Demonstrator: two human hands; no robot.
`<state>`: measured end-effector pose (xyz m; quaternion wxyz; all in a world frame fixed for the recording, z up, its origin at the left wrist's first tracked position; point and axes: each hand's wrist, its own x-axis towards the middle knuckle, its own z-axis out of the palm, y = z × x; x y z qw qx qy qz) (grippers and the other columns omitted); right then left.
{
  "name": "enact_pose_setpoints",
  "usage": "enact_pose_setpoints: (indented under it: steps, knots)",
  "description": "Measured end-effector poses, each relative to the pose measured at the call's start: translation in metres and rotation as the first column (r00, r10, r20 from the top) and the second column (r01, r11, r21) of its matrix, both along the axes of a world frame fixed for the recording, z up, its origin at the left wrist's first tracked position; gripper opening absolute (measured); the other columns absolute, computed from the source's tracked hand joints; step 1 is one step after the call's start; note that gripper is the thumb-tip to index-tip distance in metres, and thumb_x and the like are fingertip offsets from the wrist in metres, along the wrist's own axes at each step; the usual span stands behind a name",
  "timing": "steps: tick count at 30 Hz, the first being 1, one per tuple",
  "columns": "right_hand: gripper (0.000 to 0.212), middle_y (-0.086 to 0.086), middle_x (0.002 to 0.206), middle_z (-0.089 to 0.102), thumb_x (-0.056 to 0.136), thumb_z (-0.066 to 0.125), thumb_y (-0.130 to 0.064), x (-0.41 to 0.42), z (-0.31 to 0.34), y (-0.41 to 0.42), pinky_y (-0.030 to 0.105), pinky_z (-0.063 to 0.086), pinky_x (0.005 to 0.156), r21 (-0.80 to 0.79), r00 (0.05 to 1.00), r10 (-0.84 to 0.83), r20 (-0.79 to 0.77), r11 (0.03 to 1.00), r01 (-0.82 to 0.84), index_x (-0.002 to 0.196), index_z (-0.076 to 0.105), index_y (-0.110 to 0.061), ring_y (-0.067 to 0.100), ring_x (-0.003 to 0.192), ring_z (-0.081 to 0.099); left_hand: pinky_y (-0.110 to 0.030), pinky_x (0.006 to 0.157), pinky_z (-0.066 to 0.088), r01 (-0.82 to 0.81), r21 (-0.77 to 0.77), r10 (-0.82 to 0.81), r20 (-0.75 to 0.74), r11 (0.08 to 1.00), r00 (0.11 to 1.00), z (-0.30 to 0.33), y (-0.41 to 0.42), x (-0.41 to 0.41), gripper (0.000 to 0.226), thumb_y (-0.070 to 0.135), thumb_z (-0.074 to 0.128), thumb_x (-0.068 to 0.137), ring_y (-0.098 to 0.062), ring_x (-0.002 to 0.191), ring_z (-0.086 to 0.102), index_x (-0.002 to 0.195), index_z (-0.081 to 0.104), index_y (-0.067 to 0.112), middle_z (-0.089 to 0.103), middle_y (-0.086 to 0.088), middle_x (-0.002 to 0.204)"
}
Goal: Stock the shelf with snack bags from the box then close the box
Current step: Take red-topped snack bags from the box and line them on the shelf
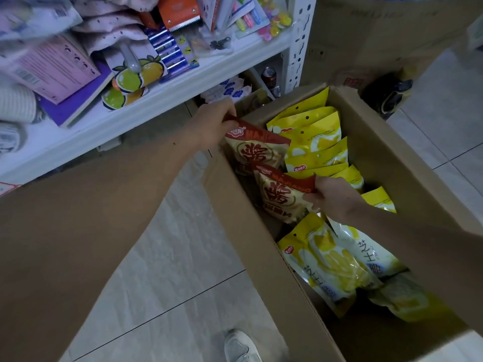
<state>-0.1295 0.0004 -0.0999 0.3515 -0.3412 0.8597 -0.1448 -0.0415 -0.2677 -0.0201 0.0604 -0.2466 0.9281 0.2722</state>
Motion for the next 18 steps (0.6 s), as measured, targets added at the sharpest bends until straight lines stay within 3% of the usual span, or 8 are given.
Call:
enact_pose_setpoints:
  steps: [2, 7, 10, 12, 18]
  knots:
    - [0.022, 0.007, 0.082, 0.07, 0.095, 0.056, -0.028, 0.0, 0.016, -0.005, 0.042, 0.057, 0.074, -0.014, 1.0, 0.026, -0.017, 1.0, -0.026, 0.11, 0.056, -0.012, 0.019, 0.072, 0.07, -0.018, 0.055, 0.036, 0.026, 0.01, -0.026, -0.028, 1.0, 0.999, 0.017, 0.001, -0.001, 0.008, 0.02, 0.054, 0.097, -0.015, 0.087, 0.054, 0.095, 0.048, 0.015, 0.055, -0.003, 0.099]
    - [0.021, 0.011, 0.094, 0.067, 0.099, 0.049, -0.018, -0.002, 0.071, -0.022, 0.037, 0.057, 0.068, -0.058, 0.998, 0.064, -0.018, 0.996, -0.065, 0.116, 0.052, -0.007, 0.021, 0.077, 0.071, -0.017, 0.047, 0.05, -0.019, 0.135, 0.036, -0.125, 0.991, 0.992, 0.076, -0.006, 0.002, 0.007, 0.016, 0.051, 0.099, -0.014, 0.076, 0.057, 0.097, 0.045, 0.014, 0.056, -0.011, 0.102]
    - [0.026, 0.014, 0.101, 0.066, 0.099, 0.048, -0.014, -0.005, 0.113, -0.033, 0.036, 0.056, 0.071, -0.086, 0.993, 0.106, -0.053, 0.99, -0.11, 0.123, 0.051, -0.007, 0.024, 0.086, 0.068, -0.038, 0.067, 0.06, -0.005, 0.148, 0.027, -0.149, 0.989, 0.989, 0.123, -0.013, 0.008, 0.007, 0.014, 0.052, 0.098, -0.028, 0.087, 0.063, 0.098, 0.047, 0.009, 0.057, -0.014, 0.101]
    - [0.025, 0.017, 0.105, 0.066, 0.099, 0.048, -0.015, -0.008, 0.144, -0.038, 0.041, 0.054, 0.08, -0.072, 0.984, 0.155, -0.093, 0.984, -0.162, 0.122, 0.05, -0.005, 0.028, 0.092, 0.066, -0.051, 0.081, 0.054, 0.023, 0.112, -0.003, -0.174, 0.993, 0.985, 0.157, -0.018, 0.012, 0.011, 0.012, 0.054, 0.096, -0.033, 0.096, 0.061, 0.102, 0.052, 0.004, 0.059, -0.018, 0.105]
    - [0.025, 0.016, 0.113, 0.062, 0.099, 0.048, -0.017, -0.013, 0.262, -0.051, 0.039, 0.05, 0.088, -0.038, 0.924, 0.281, -0.26, 0.953, -0.301, 0.121, 0.051, -0.006, 0.031, 0.1, 0.063, -0.047, 0.074, 0.059, 0.016, 0.186, 0.031, -0.245, 0.982, 0.969, 0.278, -0.018, 0.03, 0.011, 0.013, 0.052, 0.098, -0.029, 0.088, 0.062, 0.089, 0.046, 0.015, 0.053, -0.006, 0.088]
